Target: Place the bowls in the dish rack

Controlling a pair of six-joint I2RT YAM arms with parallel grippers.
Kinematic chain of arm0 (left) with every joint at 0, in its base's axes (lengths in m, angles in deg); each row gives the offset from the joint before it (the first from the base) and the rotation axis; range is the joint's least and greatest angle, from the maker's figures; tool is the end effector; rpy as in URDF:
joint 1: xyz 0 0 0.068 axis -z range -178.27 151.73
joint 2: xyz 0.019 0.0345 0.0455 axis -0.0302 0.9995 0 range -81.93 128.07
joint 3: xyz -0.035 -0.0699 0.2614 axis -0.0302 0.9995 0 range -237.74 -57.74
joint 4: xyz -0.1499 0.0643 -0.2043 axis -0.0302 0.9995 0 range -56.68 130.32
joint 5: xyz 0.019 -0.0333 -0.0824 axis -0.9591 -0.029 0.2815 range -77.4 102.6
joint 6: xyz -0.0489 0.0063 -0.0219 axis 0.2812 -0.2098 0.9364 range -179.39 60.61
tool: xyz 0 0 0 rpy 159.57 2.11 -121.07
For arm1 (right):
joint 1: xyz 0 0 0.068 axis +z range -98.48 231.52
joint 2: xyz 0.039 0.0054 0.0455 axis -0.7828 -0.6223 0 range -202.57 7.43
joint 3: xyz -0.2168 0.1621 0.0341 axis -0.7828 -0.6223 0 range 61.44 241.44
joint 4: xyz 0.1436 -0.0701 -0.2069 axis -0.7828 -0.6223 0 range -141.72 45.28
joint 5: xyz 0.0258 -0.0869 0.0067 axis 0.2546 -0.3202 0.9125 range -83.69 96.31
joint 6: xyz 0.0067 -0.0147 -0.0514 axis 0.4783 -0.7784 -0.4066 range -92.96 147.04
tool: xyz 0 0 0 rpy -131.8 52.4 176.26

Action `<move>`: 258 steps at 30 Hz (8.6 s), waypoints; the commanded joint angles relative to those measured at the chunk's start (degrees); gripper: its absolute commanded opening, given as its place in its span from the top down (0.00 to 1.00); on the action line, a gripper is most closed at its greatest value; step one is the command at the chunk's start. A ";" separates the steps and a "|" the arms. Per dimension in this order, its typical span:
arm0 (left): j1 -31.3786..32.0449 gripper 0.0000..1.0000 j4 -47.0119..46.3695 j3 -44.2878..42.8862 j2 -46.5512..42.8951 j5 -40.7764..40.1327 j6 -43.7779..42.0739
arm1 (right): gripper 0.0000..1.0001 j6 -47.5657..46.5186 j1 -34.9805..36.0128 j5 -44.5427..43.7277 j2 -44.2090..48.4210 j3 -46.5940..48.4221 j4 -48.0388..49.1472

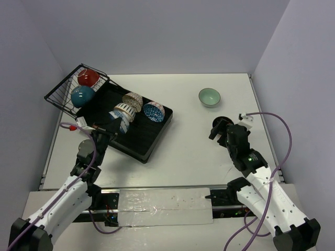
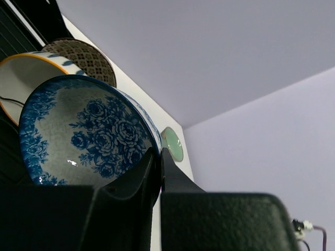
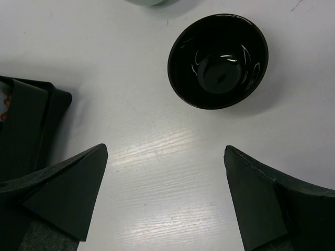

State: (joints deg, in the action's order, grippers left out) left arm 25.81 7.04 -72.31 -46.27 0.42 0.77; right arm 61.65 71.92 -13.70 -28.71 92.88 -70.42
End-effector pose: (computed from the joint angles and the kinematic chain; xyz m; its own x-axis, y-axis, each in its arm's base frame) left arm 0.1528 -0.0600 0.2450 -0.1385 -0.8669 -0.4789 0.1746 0.4546 -0.8734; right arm 0.1434 0.0403 0.2545 -0.4193 0.4135 -0.8082 0.2274 0.9097 0.3474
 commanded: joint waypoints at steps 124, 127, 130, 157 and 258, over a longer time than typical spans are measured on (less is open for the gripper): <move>8.59 0.04 29.80 -42.88 29.42 3.76 -38.50 | 0.00 4.15 -6.68 -5.48 -12.02 6.35 -1.37; 13.97 0.02 32.51 -50.19 37.25 2.79 -43.63 | 0.01 4.68 -10.19 -5.30 -14.04 6.70 -2.17; 17.23 0.01 36.20 -55.56 42.80 1.03 -46.36 | 0.03 5.99 -13.01 -4.51 -16.94 6.88 -2.43; 20.31 0.01 40.43 -46.52 36.68 -1.70 -52.87 | 0.61 12.50 -24.36 3.93 -39.53 7.32 13.39; -14.14 0.01 46.76 -33.77 9.43 -2.23 -35.38 | 1.00 -104.93 47.80 -40.47 -79.71 30.26 91.45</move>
State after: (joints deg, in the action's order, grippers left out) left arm 11.93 55.08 -106.19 -35.74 -0.87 -33.83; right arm -48.64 118.65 -55.01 -114.04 124.62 24.44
